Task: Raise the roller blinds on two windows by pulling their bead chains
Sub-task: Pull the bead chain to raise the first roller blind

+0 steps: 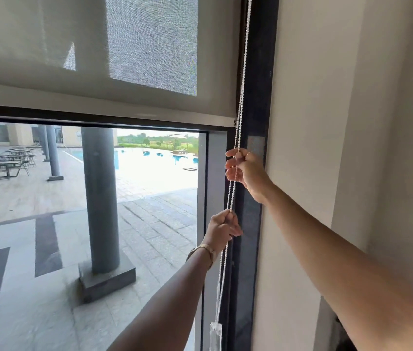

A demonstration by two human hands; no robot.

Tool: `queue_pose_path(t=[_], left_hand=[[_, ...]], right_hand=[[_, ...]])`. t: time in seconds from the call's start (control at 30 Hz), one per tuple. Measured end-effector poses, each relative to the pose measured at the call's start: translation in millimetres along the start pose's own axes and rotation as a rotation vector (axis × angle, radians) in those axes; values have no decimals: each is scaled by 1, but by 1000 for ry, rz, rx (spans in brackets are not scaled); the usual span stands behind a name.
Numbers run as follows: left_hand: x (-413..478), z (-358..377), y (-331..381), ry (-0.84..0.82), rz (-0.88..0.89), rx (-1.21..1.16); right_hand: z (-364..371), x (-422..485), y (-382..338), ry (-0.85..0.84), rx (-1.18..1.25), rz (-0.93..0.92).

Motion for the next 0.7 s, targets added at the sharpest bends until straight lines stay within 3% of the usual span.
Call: queue_pose_path(t=[0.13,0.33,0.7], left_hand=[[-9,-8,-13,-60,-48,149],[-32,-35,-31,-2,-98,206],[-139,-96,11,-16,-108,228]], right_hand=[[0,-39,24,-72,-161,56],[3,-81,54,-49,-308,155],[14,-199,47,52,-337,267]])
Point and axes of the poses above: each hand's wrist, its own x-axis towards the middle knuckle, its own z-axis out of the palm, y = z × x, the point moved 7 cm from there along x, towards the middle knuckle, and after that the axes turned 9 degrees about y, right-handed, at the moved point
